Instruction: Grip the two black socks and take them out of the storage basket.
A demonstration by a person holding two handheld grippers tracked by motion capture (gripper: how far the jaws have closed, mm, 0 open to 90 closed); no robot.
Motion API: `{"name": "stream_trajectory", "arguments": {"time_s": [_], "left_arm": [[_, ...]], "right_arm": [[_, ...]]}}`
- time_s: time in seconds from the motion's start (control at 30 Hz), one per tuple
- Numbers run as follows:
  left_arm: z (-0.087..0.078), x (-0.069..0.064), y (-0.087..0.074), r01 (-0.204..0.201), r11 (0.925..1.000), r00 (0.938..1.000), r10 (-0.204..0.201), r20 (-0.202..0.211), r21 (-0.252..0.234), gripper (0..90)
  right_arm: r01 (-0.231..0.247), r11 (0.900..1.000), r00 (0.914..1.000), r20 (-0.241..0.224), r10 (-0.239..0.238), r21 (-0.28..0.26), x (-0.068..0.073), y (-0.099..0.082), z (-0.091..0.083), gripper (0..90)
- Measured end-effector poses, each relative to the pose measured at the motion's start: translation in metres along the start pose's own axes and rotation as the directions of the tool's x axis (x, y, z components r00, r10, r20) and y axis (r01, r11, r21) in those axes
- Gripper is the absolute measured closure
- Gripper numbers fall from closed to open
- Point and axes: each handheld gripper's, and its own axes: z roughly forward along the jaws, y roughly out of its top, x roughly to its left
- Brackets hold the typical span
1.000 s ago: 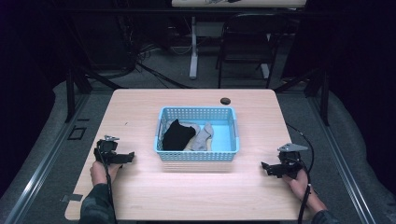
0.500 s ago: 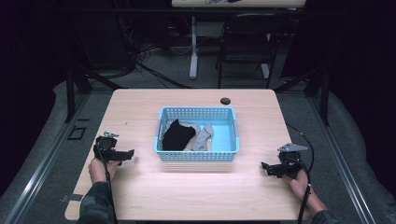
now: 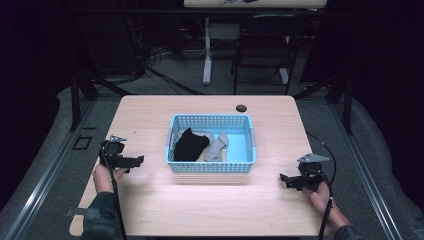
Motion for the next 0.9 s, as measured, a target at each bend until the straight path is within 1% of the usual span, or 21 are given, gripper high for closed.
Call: {"name": "stream_trajectory", "arguments": {"time_s": [0.07, 0.1, 0.13, 0.2, 0.23, 0.3, 0.33, 0.37, 0.43, 0.5, 0.53, 0.67, 0.7, 0.73, 0.83, 0.9], "left_arm": [[-0.002, -0.001, 0.002, -0.004, 1.0000, 1.0000, 0.004, 0.009, 0.006, 0.0], [-0.003, -0.002, 0.003, 0.005, 1.0000, 0.9999, -0.005, 0.013, 0.003, 0.0], [-0.006, -0.002, 0.004, 0.005, 1.0000, 0.9997, -0.005, 0.023, 0.002, 0.0], [-0.009, -0.003, 0.007, 0.007, 1.0000, 0.9995, -0.007, 0.030, -0.006, 0.0], [-0.011, -0.003, 0.009, 0.007, 0.9999, 0.9995, -0.006, 0.032, -0.012, 0.0], [-0.015, -0.004, 0.012, -0.002, 1.0000, 0.9992, 0.003, 0.040, -0.008, 0.0], [-0.016, -0.006, 0.013, -0.003, 0.9999, 0.9994, 0.004, 0.035, -0.016, 0.0], [-0.018, -0.006, 0.014, -0.009, 0.9999, 0.9990, 0.009, 0.043, -0.008, 0.0], [-0.020, -0.008, 0.017, -0.011, 0.9998, 0.9991, 0.012, 0.041, -0.018, 0.0], [-0.022, -0.010, 0.020, -0.012, 0.9997, 0.9986, 0.013, 0.052, -0.019, 0.0], [-0.025, -0.012, 0.023, -0.029, 0.9995, 0.9980, 0.029, 0.056, -0.014, 0.0], [-0.029, -0.017, 0.030, -0.039, 0.9992, 0.9971, 0.039, 0.065, -0.014, 0.0], [-0.030, -0.019, 0.032, -0.042, 0.9989, 0.9971, 0.043, 0.063, -0.023, 0.0], [-0.032, -0.021, 0.035, -0.051, 0.9985, 0.9961, 0.052, 0.072, -0.022, 0.0], [-0.037, -0.026, 0.043, -0.064, 0.9976, 0.9948, 0.066, 0.077, -0.024, 0.0], [-0.040, -0.030, 0.050, -0.083, 0.9962, 0.9933, 0.085, 0.079, -0.027, 0.0]], "right_arm": [[0.000, 1.0000, 1.0000, 0.000, 0.000, 0.000, 0.000, 0.000, 0.000, 0.0], [0.000, 1.0000, 1.0000, 0.000, 0.000, 0.000, 0.000, 0.000, 0.000, 0.0], [0.000, 1.0000, 1.0000, 0.001, 0.000, 0.000, 0.000, 0.000, 0.000, 0.0], [-0.001, 1.0000, 1.0000, 0.001, 0.001, 0.000, 0.000, 0.000, 0.000, 0.0], [-0.001, 1.0000, 1.0000, 0.000, 0.001, 0.000, 0.000, 0.000, 0.000, 0.0], [0.000, 1.0000, 1.0000, 0.000, 0.000, 0.000, 0.000, 0.000, 0.000, 0.0], [-0.001, 1.0000, 1.0000, 0.000, 0.001, 0.000, 0.000, 0.000, 0.000, 0.0], [-0.001, 1.0000, 1.0000, 0.000, 0.001, 0.000, 0.000, 0.000, 0.000, 0.0], [-0.001, 1.0000, 1.0000, 0.001, 0.001, 0.000, 0.000, 0.000, 0.000, 0.0], [-0.001, 1.0000, 1.0000, 0.000, 0.001, 0.000, 0.000, 0.000, 0.000, 0.0], [-0.001, 1.0000, 1.0000, 0.001, 0.001, 0.000, 0.000, 0.000, 0.000, 0.0], [-0.001, 1.0000, 1.0000, 0.001, 0.001, 0.000, 0.000, 0.000, 0.000, 0.0], [-0.002, 1.0000, 1.0000, 0.003, 0.002, 0.000, 0.000, 0.000, 0.000, 0.0], [-0.001, 1.0000, 1.0000, 0.001, 0.001, 0.000, 0.000, 0.000, 0.000, 0.0], [-0.002, 1.0000, 1.0000, 0.004, 0.002, -0.001, 0.000, 0.000, 0.000, 0.0], [-0.001, 1.0000, 1.0000, 0.001, 0.001, 0.000, 0.000, 0.000, 0.000, 0.0]]}}
